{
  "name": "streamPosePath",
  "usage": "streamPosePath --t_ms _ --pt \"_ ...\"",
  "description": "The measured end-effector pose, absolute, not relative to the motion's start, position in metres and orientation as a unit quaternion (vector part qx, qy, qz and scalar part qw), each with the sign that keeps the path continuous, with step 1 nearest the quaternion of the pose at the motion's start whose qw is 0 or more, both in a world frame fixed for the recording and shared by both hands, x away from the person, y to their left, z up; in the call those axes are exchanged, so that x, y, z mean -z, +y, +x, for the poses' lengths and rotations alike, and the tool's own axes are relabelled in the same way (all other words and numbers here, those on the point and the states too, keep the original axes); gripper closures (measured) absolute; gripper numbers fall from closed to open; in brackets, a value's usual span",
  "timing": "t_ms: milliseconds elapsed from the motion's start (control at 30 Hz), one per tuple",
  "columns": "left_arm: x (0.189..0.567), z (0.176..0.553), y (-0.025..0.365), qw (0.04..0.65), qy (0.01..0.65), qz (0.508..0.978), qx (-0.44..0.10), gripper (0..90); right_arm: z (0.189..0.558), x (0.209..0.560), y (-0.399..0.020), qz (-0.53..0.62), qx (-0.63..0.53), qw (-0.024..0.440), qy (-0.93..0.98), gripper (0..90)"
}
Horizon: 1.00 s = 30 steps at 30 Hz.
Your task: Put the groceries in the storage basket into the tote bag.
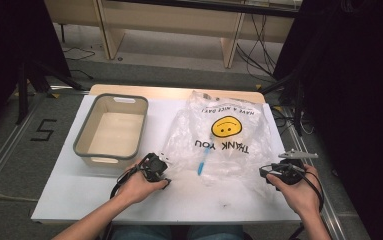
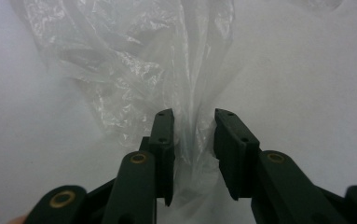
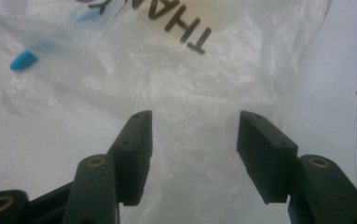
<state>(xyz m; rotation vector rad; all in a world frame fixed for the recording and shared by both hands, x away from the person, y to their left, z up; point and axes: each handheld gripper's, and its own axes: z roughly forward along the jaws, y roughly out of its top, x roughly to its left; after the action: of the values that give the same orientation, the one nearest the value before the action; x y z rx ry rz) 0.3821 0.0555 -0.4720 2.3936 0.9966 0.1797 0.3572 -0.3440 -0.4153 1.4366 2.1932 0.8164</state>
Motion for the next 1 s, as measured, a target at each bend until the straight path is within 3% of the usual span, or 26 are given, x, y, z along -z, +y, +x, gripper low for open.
streamPosePath --t_ms 167,333,467,633,1000 --pt "0.471 0.374 0.051 0.266 0.356 0.894 -0.056 71.9 0.353 0.43 -0.346 0.52 -0.259 0.178 0.795 40.9" --pt "0.469 0.364 0.05 0.285 0.345 0.893 -0.051 68.9 0.355 0.443 -0.349 0.512 -0.261 0.16 0.803 39.9" --pt "0.463 0.356 0.053 0.313 0.33 0.888 -0.063 58.5 0.356 0.449 -0.352 0.507 -0.264 0.161 0.805 40.0" --pt "0.458 0.349 0.062 0.35 0.33 0.871 -0.099 39.0 0.357 0.45 -0.355 0.504 -0.279 0.176 0.798 39.8" --pt "0.454 0.345 0.075 0.357 0.34 0.859 -0.14 22.8 0.358 0.443 -0.353 0.483 -0.332 0.22 0.78 32.4"
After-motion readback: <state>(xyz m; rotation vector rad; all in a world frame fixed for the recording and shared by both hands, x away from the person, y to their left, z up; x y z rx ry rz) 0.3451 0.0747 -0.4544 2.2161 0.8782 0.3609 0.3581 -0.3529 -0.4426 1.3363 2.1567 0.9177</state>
